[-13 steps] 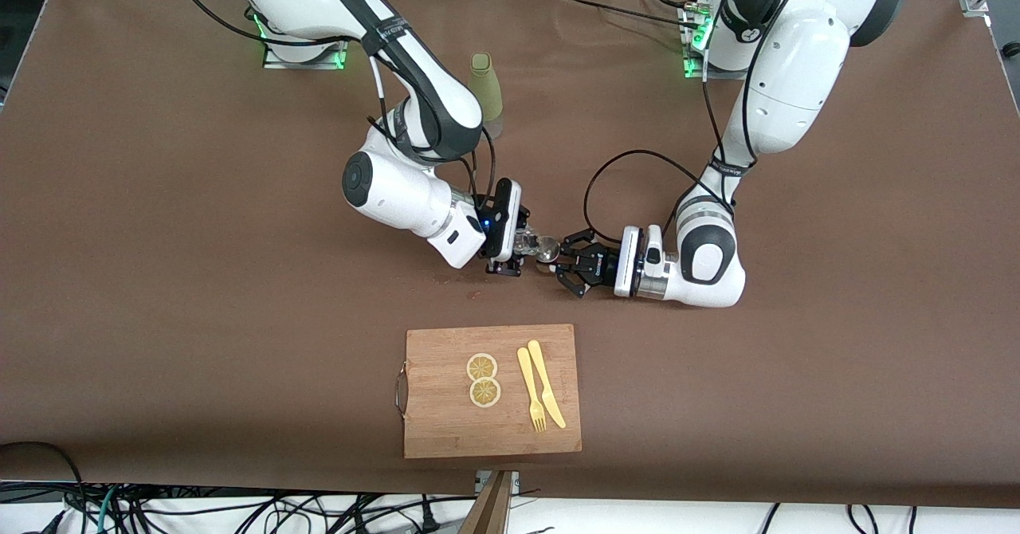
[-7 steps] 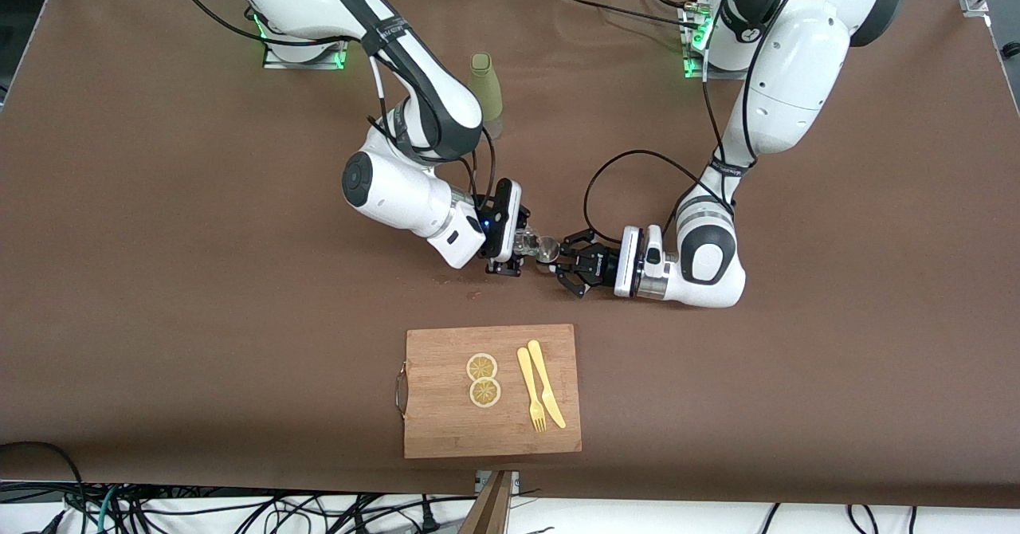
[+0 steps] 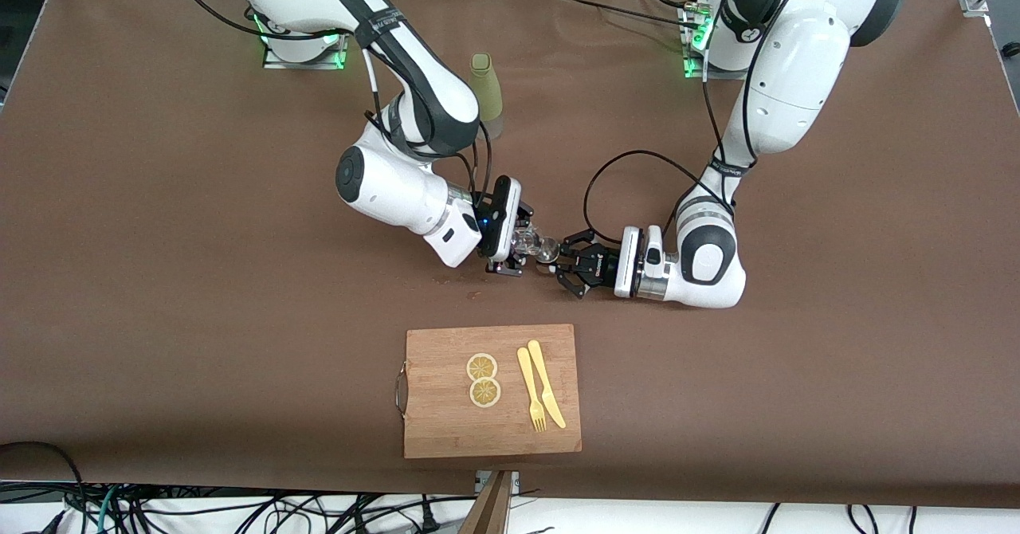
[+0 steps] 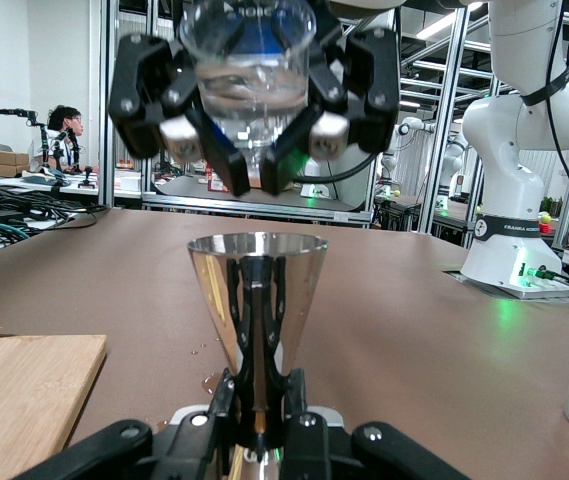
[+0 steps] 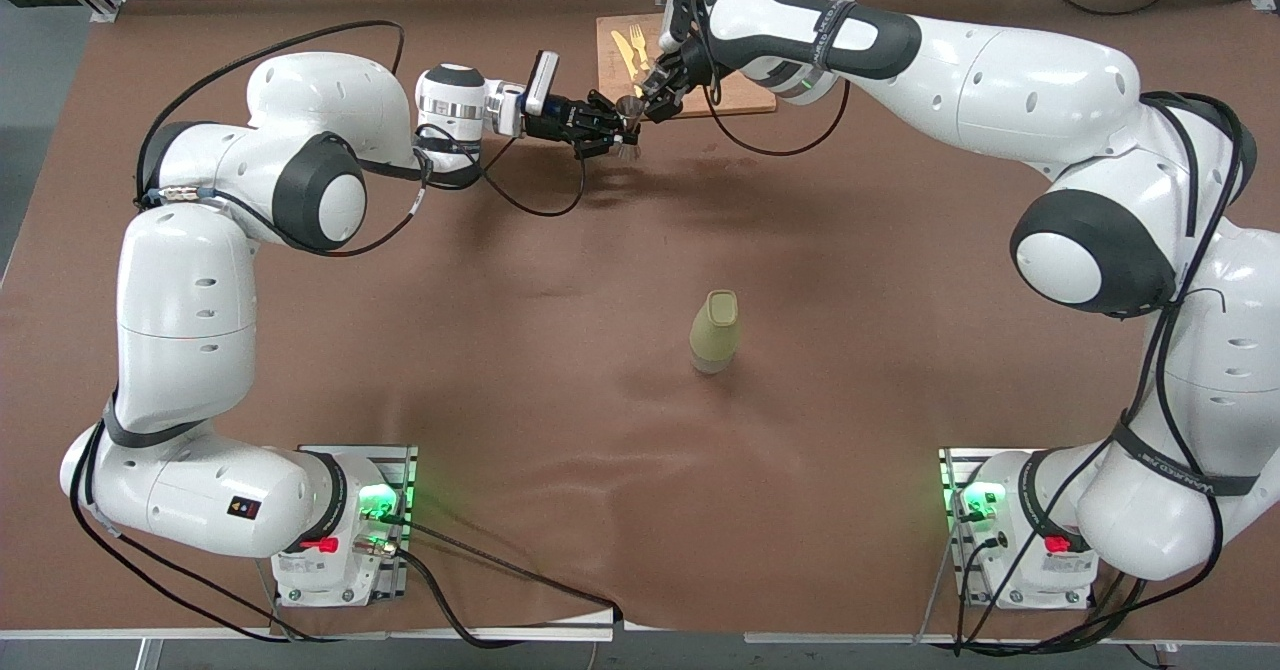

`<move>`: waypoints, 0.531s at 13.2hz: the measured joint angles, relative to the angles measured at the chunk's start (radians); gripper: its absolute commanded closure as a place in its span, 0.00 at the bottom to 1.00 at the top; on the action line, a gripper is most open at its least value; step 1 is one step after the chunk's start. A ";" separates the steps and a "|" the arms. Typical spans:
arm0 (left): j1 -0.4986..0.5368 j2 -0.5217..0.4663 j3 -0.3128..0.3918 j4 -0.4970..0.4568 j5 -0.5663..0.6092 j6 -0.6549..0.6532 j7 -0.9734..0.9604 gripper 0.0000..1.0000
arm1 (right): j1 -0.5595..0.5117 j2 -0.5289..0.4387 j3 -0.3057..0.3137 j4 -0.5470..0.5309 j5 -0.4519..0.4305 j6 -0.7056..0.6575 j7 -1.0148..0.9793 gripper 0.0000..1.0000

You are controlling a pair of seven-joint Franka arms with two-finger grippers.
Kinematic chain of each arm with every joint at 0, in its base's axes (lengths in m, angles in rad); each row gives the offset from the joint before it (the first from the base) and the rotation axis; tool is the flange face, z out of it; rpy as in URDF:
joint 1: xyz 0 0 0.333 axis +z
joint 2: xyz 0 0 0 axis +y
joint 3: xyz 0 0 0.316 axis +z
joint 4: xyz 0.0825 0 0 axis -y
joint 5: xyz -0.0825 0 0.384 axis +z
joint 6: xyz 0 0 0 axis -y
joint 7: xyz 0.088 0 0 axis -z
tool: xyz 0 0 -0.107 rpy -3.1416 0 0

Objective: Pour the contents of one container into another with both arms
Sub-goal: 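Tilt the glass with the right gripper, pouring into the held steel jigger, then return the glass with the right gripper while the left gripper returns the jigger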

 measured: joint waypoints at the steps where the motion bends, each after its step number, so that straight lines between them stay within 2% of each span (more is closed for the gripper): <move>1: 0.000 0.000 0.000 0.000 0.000 0.000 0.000 1.00 | 0.000 -0.007 0.000 0.000 0.017 -0.003 0.000 0.89; 7: 0.004 0.000 0.014 0.007 0.000 0.000 0.001 1.00 | -0.020 -0.039 -0.008 0.000 0.089 -0.088 0.000 0.89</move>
